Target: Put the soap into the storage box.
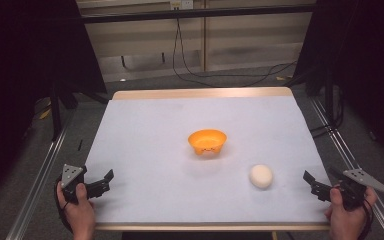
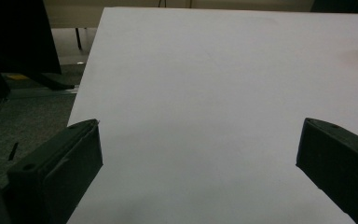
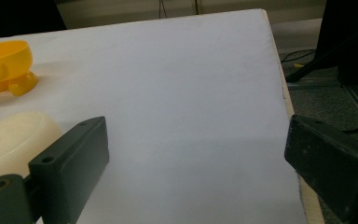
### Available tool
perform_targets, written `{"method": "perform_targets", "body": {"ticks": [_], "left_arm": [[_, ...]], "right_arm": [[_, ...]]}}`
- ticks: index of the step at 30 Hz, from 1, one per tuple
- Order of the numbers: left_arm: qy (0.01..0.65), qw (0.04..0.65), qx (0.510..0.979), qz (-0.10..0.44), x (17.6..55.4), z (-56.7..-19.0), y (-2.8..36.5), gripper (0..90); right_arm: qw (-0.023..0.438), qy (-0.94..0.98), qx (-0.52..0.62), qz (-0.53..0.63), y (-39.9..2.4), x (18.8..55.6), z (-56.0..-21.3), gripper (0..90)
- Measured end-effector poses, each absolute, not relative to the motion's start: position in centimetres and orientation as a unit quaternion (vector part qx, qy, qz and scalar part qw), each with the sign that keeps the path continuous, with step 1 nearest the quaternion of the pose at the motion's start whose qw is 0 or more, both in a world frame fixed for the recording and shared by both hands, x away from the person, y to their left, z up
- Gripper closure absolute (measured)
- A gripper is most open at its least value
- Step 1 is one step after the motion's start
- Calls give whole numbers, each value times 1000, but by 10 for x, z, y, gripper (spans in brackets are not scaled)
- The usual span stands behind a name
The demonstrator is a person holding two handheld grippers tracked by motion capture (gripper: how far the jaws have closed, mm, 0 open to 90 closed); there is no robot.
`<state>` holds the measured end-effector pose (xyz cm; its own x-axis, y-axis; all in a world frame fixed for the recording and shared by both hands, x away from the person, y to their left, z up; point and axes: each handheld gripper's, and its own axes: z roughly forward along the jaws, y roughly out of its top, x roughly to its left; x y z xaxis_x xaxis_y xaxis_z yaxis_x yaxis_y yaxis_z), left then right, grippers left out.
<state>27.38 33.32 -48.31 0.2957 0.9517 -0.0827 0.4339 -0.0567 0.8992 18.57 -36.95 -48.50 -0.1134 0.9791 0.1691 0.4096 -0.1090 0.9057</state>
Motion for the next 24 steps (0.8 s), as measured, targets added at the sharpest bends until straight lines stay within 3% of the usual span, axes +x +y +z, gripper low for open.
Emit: {"method": "perform_targets", "body": {"ticks": [24], "left_arm": [[520,448,669,286,274,-483,333,0]], "right_arm": [[279,661,568,403,-354,203,-472,122]]}}
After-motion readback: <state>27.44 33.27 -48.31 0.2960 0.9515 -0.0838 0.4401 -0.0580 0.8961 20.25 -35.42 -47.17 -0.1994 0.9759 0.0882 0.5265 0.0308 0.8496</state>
